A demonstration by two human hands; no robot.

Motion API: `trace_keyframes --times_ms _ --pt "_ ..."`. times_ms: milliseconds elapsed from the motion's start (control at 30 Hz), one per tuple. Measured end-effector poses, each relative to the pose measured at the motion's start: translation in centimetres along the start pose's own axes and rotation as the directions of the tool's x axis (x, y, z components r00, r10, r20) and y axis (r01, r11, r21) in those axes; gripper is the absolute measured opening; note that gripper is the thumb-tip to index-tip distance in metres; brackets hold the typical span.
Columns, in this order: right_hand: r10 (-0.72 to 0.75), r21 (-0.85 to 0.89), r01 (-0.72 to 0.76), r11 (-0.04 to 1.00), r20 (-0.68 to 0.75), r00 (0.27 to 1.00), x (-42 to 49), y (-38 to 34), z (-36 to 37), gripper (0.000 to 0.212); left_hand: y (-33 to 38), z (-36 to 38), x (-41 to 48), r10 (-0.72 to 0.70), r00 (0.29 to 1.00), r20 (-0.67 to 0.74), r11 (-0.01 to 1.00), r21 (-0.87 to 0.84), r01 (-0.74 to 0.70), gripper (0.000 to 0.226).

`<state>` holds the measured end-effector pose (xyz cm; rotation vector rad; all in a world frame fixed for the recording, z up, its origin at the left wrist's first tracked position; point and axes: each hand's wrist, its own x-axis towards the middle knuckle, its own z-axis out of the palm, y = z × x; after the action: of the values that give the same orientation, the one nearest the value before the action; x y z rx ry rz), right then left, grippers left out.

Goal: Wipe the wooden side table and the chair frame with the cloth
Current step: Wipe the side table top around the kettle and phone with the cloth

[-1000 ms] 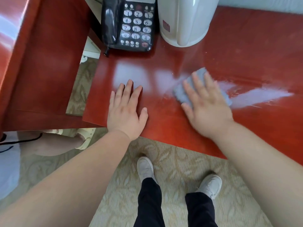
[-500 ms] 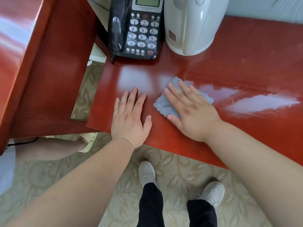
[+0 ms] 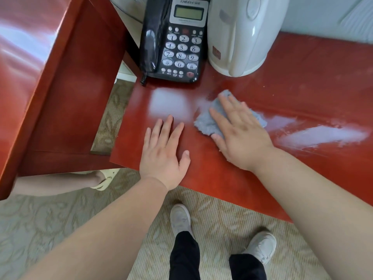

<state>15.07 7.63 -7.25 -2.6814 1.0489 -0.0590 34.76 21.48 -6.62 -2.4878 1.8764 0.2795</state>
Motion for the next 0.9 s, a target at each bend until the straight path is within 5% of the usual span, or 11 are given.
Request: trace_keyframes --times_ms 200,400,700,900 --pt "0.507 0.004 -0.507 0.862 -0.037 0.861 1.9 1.9 -1.3 0.069 0.0 0.0 0.1 -0.006 1.000 0.021 1.000 0.006 0.006 0.073" --pt "0.082 0.008 -0.082 0.997 0.010 0.997 4.6 -3.4 0.3 0.073 0.0 0.1 0.0 0.002 1.000 -0.001 1.000 0.000 -0.002 0.073" --pt "-0.003 -0.029 0.006 1.000 0.090 0.996 8.1 -0.6 -1.3 0.085 0.0 0.1 0.0 0.004 1.000 -0.014 1.000 -0.030 -0.005 0.073" --pt "-0.172 -0.010 0.173 0.985 0.052 0.984 0.9 -2.2 -0.2 0.077 -0.1 0.3 -0.1 0.002 1.000 -0.024 1.000 -0.027 -0.002 0.074"
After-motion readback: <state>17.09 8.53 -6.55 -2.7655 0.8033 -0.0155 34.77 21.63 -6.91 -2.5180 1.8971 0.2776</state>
